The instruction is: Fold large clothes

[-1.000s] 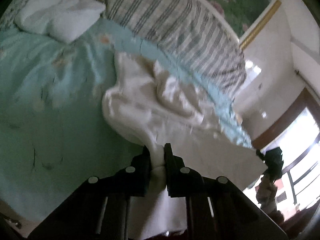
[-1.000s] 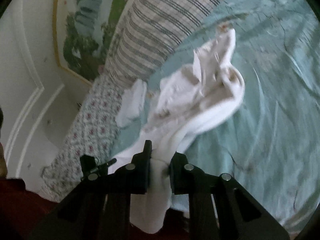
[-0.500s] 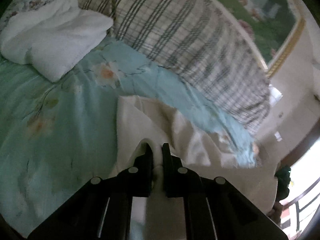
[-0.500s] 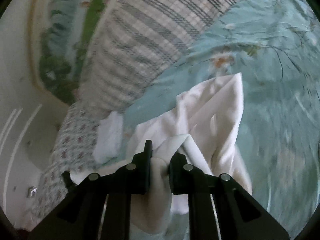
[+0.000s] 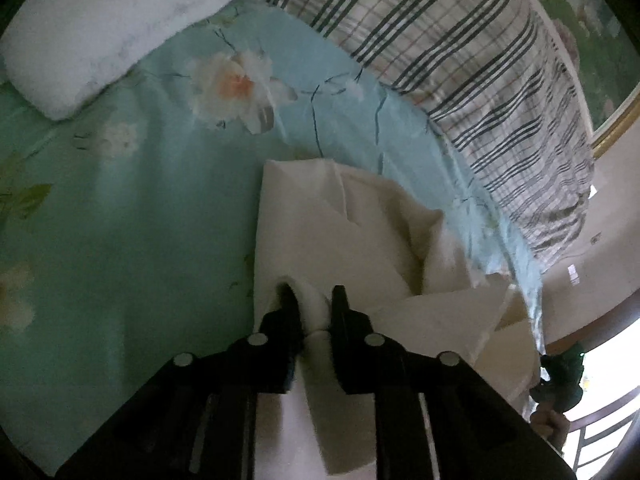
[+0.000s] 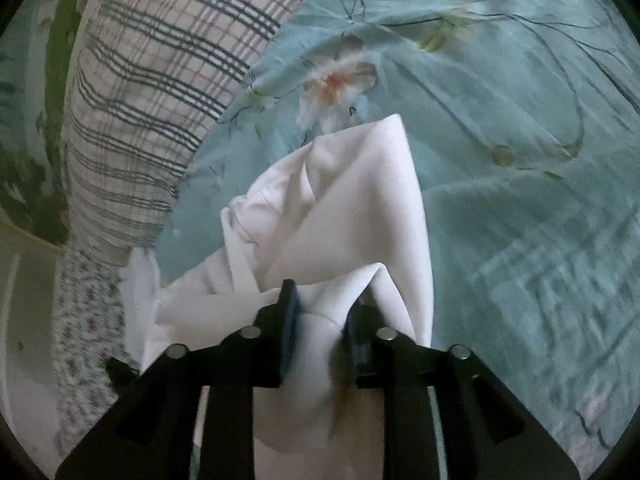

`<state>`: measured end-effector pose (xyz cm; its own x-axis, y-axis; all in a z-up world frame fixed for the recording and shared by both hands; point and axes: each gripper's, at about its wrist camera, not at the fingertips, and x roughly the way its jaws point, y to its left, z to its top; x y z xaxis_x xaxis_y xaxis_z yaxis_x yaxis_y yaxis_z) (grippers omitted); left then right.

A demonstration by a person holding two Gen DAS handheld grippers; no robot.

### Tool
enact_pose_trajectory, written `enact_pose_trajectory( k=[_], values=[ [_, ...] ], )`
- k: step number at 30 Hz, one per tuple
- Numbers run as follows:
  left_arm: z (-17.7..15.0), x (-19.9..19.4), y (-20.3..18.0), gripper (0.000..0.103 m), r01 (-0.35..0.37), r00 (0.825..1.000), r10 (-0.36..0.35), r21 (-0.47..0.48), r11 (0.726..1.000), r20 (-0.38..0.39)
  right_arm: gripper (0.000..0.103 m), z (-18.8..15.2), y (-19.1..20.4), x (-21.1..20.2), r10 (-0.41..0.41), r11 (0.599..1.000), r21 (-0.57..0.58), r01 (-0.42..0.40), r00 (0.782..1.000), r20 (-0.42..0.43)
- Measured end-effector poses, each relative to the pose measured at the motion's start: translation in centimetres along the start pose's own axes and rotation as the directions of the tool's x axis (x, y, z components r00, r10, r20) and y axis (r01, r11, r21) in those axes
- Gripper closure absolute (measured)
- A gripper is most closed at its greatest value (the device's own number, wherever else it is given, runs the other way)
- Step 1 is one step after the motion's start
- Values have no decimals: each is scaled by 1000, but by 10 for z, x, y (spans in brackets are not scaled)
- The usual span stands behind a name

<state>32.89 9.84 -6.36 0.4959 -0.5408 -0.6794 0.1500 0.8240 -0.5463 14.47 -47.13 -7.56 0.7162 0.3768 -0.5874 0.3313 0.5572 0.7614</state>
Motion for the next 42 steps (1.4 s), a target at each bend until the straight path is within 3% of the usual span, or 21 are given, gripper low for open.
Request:
enact_pose_trajectory(
  k=[2,4,6,8,10,12,14,16,18,20,22,23,24,26,29,35,38,42],
  values=[
    [-8,-22,-6,68,4,1000,-5,21,1000,25,58,-4,0,-25,25,1000,6,-25,998,62],
    [-24,-45,-22,65,21,998,-25,79,997,52,55,-14,6,-50,31,999,-27,-27,991,133],
    [-44,-55,-45,65,77,996,-82,154,985,25,55,-26,21,-62,48,994,-104,-32,987,156],
    [-67,-50,-74,65,122,992,-116,251,960,-39,55,-43,45,-55,70,973,-225,-47,993,95],
    [-86,-32,-99,63,168,983,-134,317,934,-125,55,-64,74,-33,51,926,-374,-50,999,-5],
    [-96,-8,-119,63,177,976,-117,357,917,-185,55,-87,106,0,-13,850,-525,-43,995,-102],
    [-95,16,-126,64,162,973,-83,376,913,-216,55,-95,123,26,-78,807,-590,-21,987,-142],
    [-82,40,-128,64,140,969,-47,380,914,-242,55,-90,132,51,-126,795,-607,3,979,-160],
    [-56,51,-123,70,110,976,-26,390,914,-216,55,-72,131,65,-180,790,-608,78,978,-108],
    [-31,53,-112,71,40,988,20,383,923,-153,55,-47,118,69,-244,806,-563,185,969,-31],
    [-1,50,-83,71,-50,994,80,319,946,-81,57,-18,93,60,-296,841,-459,288,954,56],
    [10,49,-66,73,-77,994,96,273,959,-56,63,-7,77,52,-293,869,-392,302,952,84],
    [16,48,-51,85,-73,995,88,235,969,-53,68,2,57,41,-228,920,-306,245,969,91],
    [20,45,-24,103,-45,997,53,158,987,-49,88,3,41,30,-195,950,-228,214,975,104],
    [9,38,0,102,-7,1000,9,73,997,-27,89,-12,31,14,-223,952,-178,250,962,156],
    [-11,14,-2,101,-106,994,107,90,990,-4,86,-24,28,0,-262,945,-155,288,950,169],
    [-26,-11,-21,85,-112,994,110,91,990,17,79,-31,43,-13,-272,939,-169,301,946,175],
    [-67,-53,-39,74,-32,999,29,83,996,37,67,-65,60,-37,-202,947,-210,241,960,192]
  ],
)
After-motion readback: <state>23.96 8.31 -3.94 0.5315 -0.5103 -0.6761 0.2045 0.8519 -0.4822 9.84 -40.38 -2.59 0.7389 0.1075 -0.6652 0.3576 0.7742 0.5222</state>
